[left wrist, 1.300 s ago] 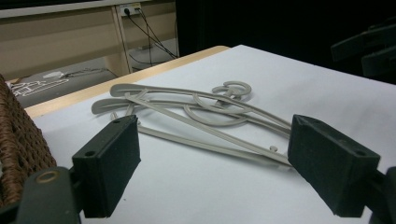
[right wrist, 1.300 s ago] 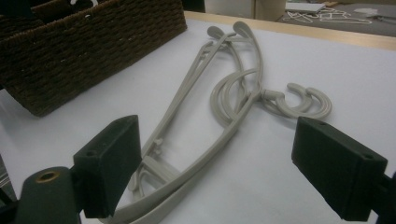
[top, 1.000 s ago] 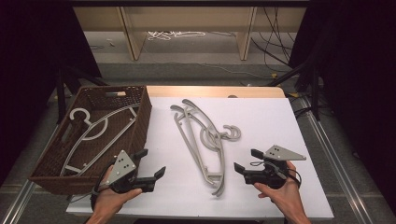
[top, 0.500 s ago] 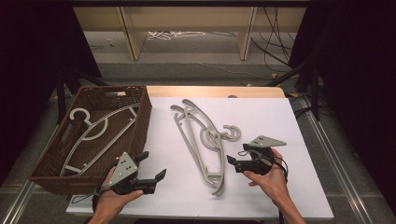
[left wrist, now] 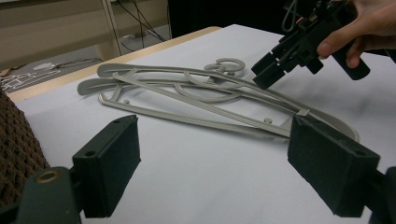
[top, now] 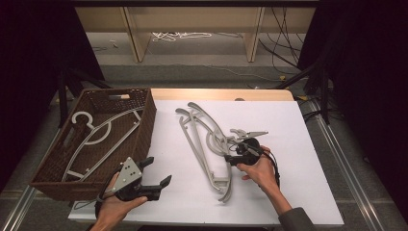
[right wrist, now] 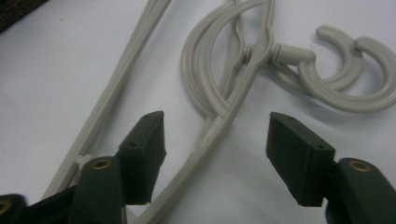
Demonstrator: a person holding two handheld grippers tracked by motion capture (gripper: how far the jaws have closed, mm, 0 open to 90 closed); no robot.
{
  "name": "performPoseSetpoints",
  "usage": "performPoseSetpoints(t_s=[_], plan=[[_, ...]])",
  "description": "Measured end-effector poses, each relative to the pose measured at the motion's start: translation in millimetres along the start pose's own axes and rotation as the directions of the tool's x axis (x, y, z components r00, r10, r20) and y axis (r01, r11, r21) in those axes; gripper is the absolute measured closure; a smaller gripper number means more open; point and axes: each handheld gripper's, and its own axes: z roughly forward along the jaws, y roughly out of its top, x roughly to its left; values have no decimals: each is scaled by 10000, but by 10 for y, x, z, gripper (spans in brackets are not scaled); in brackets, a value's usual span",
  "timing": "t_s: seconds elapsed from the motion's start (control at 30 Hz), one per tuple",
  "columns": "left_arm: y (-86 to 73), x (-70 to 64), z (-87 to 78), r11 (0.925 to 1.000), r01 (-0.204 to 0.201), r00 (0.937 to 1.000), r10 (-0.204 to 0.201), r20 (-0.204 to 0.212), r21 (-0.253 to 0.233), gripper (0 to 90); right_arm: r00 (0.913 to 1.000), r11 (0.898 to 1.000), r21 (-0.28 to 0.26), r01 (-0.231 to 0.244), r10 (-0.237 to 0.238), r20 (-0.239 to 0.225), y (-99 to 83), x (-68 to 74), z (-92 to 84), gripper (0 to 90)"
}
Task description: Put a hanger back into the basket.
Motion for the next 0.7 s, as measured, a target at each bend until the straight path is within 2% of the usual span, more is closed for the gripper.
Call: performPoseSetpoints(t_s=[0.1,0.2,0.27,0.3,0.4,0.43,0.47,0.57,0.6,0.7], plan=[[-1,5,-3,10000,-12,10000,12,4,-8,167,10000,9999,130,-74,75,-50,-3,-30,60,450],[-3,6,3,10000,19,10000,-19,43,-57,167,9986,9993,200,-330,338,-418,-6,-41,137,502],[-2,1,2,10000,-2,10000,2,59,-46,167,9985,9991,308,-297,311,-451,4,-43,154,535],[0,4,2,9999,-108,9999,108,79,-53,168,9978,9978,470,-462,483,-458,11,-32,156,554],[-1,-1,4,10000,-35,10000,35,81,-47,168,9979,9988,318,-373,389,-514,28,-50,200,598],[1,0,-2,10000,-74,10000,74,36,25,168,9974,9961,762,-440,482,-537,45,-50,187,612],[1,5,-4,9999,-164,9999,163,33,56,168,9974,9963,753,-420,462,-549,45,-57,200,625],[-2,1,2,10000,-33,10000,33,94,-41,170,9968,9956,792,-505,552,-586,46,-75,221,648],[-2,3,4,10000,-83,9999,83,109,-42,171,9957,9948,771,-670,716,-590,49,-73,223,654],[-2,-6,-2,9999,-116,9999,115,73,100,171,9947,9940,788,-759,809,-630,50,-86,224,666]])
